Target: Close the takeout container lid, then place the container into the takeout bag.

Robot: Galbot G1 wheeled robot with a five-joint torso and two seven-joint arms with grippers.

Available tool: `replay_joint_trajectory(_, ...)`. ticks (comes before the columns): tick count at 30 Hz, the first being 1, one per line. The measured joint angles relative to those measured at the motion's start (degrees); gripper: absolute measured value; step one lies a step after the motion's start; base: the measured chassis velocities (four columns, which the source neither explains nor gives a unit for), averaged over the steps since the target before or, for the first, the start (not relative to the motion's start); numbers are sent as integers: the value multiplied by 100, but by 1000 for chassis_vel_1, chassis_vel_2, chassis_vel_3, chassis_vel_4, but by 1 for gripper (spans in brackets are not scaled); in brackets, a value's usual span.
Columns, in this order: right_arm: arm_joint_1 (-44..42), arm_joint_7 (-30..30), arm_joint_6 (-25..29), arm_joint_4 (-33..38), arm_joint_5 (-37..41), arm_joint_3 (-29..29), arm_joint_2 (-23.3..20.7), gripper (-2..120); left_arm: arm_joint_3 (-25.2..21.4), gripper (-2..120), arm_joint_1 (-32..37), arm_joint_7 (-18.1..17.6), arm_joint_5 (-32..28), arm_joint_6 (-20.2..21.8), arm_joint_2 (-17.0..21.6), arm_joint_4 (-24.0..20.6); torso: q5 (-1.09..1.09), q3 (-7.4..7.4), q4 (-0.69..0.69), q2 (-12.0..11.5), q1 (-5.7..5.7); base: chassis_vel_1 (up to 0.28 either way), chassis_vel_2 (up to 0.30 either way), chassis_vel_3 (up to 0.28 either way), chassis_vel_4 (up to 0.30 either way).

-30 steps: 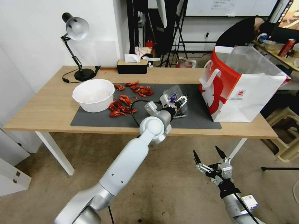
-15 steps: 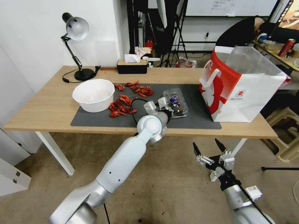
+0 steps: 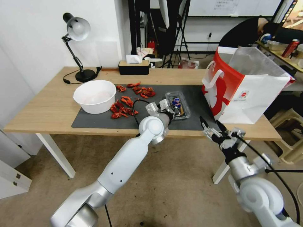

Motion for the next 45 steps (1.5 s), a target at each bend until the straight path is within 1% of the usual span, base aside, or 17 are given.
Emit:
replay_joint_trajectory(1,0,0,0,0,0,0,0,100,0,0,0,0,0,0,0,0,0,0,0,0,0,0,0,0,0)
replay_joint_trajectory(4,306,200,-193,-89,452,-180,-80,100,5,0,-3,-47,-26,0,66,-39,0,0,0,0,0,0,0,0,0)
replay_joint_trajectory(12,816,408,-338,-266,786,-445,-102,100,21,0,21,-76,-74,19,130,-95,0,0,0,-1,-2,0,0,0,0)
replay_joint_trajectory(15,1024,656,-439,-306,1047,-498,-74,100,32,0,25,-78,-74,20,117,-111,0,0,1,-1,-1,0,0,0,0)
replay_joint_trajectory(16,1141,850,-546,-344,1168,-509,-58,100,40,0,25,-81,-74,19,111,-111,0,0,1,-1,-1,0,0,0,0)
replay_joint_trajectory(17,1141,850,-546,-344,1168,-509,-58,100,40,0,25,-81,-74,19,111,-111,0,0,1,-1,-1,0,0,0,0)
replay_joint_trajectory(19,1288,1084,-693,-400,1394,-519,-52,100,52,0,25,-81,-74,18,100,-108,0,0,1,-1,-1,0,0,0,0)
replay_joint_trajectory(20,1288,1084,-693,-400,1394,-519,-52,100,52,0,25,-81,-74,18,100,-108,0,0,1,-1,-1,0,0,0,0)
replay_joint_trajectory(23,1524,1377,-950,-490,1702,-553,-75,100,92,0,33,-76,-59,14,105,-96,0,0,0,-1,-2,0,0,0,0)
replay_joint_trajectory(25,1616,1434,-1047,-530,1764,-568,-82,100,99,0,32,-75,-58,13,112,-94,0,0,0,0,-2,0,0,0,0)
replay_joint_trajectory(28,1929,1652,-1329,-691,1967,-637,-71,100,107,0,9,-80,-66,8,114,-78,0,0,0,-1,-2,0,0,0,0)
replay_joint_trajectory(29,1929,1652,-1329,-691,1967,-637,-71,100,107,0,9,-80,-66,8,114,-78,0,0,0,-1,-2,0,0,0,0)
replay_joint_trajectory(32,2253,1803,-1591,-960,2146,-762,-55,100,92,0,-9,-85,-80,4,112,-57,0,0,0,-1,-1,0,0,0,0)
replay_joint_trajectory(34,2349,1807,-1665,-1059,2174,-814,-55,100,79,0,-9,-85,-81,3,109,-46,0,0,0,-1,-1,0,0,0,0)
replay_joint_trajectory(37,2507,1812,-1766,-1201,2193,-895,-52,100,47,0,-10,-85,-84,1,93,-20,0,0,0,-1,-1,0,0,0,0)
replay_joint_trajectory(45,2990,2084,-2193,-1674,2204,-1115,-21,100,46,0,-15,-78,-99,-13,74,12,0,0,1,0,-1,0,0,0,0)
